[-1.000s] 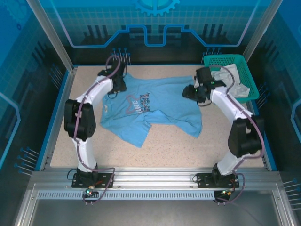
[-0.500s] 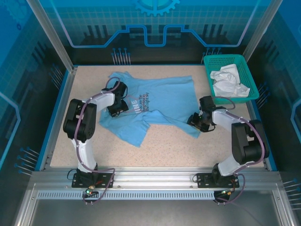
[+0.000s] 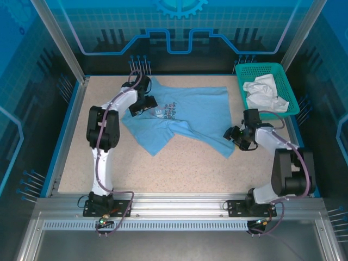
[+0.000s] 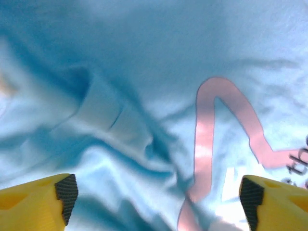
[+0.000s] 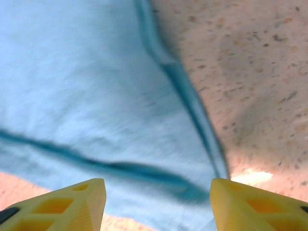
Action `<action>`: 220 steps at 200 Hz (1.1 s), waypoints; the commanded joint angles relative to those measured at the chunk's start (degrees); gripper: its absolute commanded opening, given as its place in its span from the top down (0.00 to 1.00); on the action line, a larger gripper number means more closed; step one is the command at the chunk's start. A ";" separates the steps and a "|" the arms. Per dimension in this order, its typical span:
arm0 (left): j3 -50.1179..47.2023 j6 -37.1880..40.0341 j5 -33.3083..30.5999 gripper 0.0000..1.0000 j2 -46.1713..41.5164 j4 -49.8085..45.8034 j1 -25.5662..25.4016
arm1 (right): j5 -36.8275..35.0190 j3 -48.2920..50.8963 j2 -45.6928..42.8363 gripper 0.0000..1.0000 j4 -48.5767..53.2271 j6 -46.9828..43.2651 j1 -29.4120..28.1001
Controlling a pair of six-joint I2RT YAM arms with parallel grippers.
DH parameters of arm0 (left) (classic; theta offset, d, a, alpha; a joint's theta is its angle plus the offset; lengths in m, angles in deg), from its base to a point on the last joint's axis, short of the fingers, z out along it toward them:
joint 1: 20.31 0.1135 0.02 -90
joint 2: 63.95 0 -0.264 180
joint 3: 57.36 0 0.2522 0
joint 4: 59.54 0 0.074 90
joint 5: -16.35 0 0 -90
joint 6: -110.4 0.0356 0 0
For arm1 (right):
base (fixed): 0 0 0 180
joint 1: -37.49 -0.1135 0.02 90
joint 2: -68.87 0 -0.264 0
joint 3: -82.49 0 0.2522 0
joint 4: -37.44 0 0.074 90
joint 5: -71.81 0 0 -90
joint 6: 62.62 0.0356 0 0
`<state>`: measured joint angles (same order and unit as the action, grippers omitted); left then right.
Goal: Fold and stack the t-shirts
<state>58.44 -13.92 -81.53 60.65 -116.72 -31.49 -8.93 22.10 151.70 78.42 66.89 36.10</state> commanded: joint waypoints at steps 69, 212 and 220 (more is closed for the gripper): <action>-56.16 -15.30 15.83 0.27 -41.47 19.18 -8.93 | -1.99 7.82 -12.27 0.44 4.11 0.49 -8.15; -61.64 -27.42 19.99 0.39 -32.17 36.81 -14.83 | -6.54 10.61 -7.17 0.52 8.95 4.31 -9.99; -61.32 -26.94 18.61 0.40 -32.22 35.82 -15.92 | -7.10 10.38 -6.97 0.53 9.56 4.23 -10.02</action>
<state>-2.80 -40.13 -65.11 23.60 -88.88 -43.16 -13.85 31.98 145.38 84.61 69.66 26.70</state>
